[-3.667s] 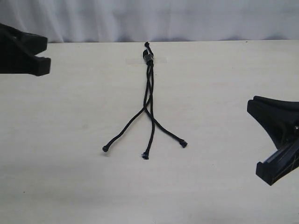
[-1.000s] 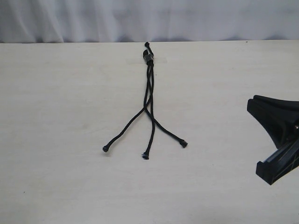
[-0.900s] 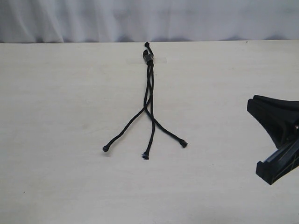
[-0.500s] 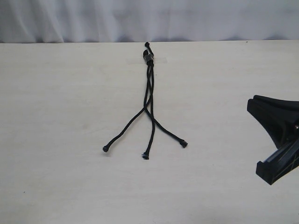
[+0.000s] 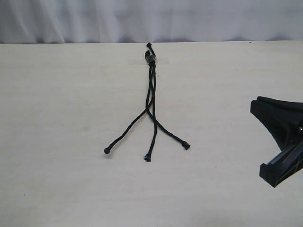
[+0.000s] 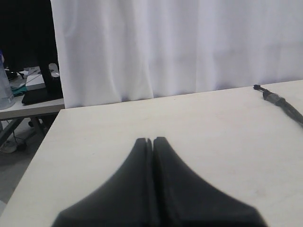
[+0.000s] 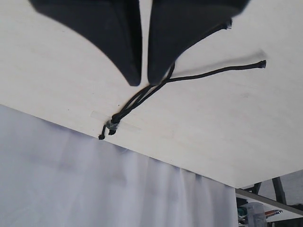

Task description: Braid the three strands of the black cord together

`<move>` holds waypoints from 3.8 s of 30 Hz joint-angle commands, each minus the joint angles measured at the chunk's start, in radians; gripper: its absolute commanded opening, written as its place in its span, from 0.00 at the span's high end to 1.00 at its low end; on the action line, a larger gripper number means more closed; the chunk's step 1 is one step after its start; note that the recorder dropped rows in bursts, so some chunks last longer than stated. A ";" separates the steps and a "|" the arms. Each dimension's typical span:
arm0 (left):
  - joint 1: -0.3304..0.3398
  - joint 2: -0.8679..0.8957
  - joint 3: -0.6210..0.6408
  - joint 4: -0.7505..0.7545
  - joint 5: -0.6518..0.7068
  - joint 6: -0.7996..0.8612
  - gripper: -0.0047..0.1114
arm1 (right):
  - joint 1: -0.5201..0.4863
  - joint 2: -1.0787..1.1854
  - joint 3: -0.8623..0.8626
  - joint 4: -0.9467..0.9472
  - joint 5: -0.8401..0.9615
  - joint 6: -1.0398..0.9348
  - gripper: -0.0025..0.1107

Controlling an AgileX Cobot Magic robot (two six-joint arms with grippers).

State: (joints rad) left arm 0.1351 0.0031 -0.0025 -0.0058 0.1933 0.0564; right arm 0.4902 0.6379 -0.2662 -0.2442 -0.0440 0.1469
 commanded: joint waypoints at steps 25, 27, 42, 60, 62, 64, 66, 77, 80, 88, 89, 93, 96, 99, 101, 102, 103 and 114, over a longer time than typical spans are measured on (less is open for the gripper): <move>-0.007 -0.003 0.002 -0.007 -0.005 -0.006 0.96 | -0.455 -0.638 0.266 0.192 0.207 0.004 0.94; -0.007 -0.003 0.002 -0.007 -0.005 -0.006 0.96 | -0.453 -0.638 0.266 0.192 0.207 0.004 0.94; -0.007 -0.003 0.002 -0.007 -0.005 -0.006 0.96 | -0.453 -0.638 0.266 0.192 0.207 0.004 0.94; -0.007 -0.003 0.002 -0.007 -0.012 -0.006 0.96 | -0.453 -0.638 0.266 0.192 0.207 0.004 0.94; -0.007 -0.003 0.002 -0.007 -0.012 -0.006 0.96 | -0.453 -0.638 0.266 0.192 0.207 0.004 0.94; -0.007 -0.003 0.002 -0.007 -0.012 -0.006 0.96 | -0.453 -0.638 0.266 0.192 0.207 0.004 0.94; -0.007 -0.003 0.002 -0.007 -0.012 -0.006 0.96 | -0.453 -0.638 0.266 0.192 0.207 0.004 0.94; -0.007 -0.003 0.002 -0.007 -0.012 -0.006 0.96 | -0.453 -0.638 0.266 0.192 0.207 0.004 0.94; -0.007 -0.003 0.002 -0.007 -0.012 -0.006 0.96 | -0.453 -0.638 0.266 0.192 0.205 0.004 0.94; -0.007 -0.003 0.002 -0.007 -0.012 -0.006 0.96 | -0.453 -0.638 0.266 0.192 0.205 0.004 0.94; -0.007 -0.003 0.002 -0.007 -0.012 -0.006 0.96 | -0.453 -0.638 0.266 0.192 0.205 0.004 0.94; -0.007 -0.003 0.002 -0.007 -0.012 -0.006 0.96 | -0.453 -0.638 0.266 0.192 0.205 0.004 0.94; -0.007 -0.003 0.002 -0.007 -0.012 -0.006 0.96 | -0.453 -0.638 0.266 0.192 0.205 0.004 0.94; -0.007 -0.003 0.002 -0.007 -0.012 -0.006 0.96 | -0.453 -0.638 0.266 0.192 0.205 0.004 0.94; -0.007 -0.003 0.002 -0.007 -0.012 -0.006 0.96 | -0.453 -0.638 0.266 0.192 0.205 0.004 0.94; -0.007 -0.003 0.002 -0.007 -0.012 -0.006 0.96 | -0.453 -0.638 0.266 0.192 0.205 0.004 0.94; -0.007 -0.003 0.002 -0.007 -0.012 -0.006 0.96 | -0.453 -0.638 0.266 0.192 0.205 0.004 0.94; -0.007 -0.003 0.002 -0.007 -0.012 -0.006 0.96 | -0.453 -0.638 0.266 0.192 0.205 0.004 0.94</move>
State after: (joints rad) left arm 0.1351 0.0031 -0.0025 -0.0058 0.1984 0.0564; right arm 0.0413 0.0057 -0.0019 -0.0543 0.1585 0.1469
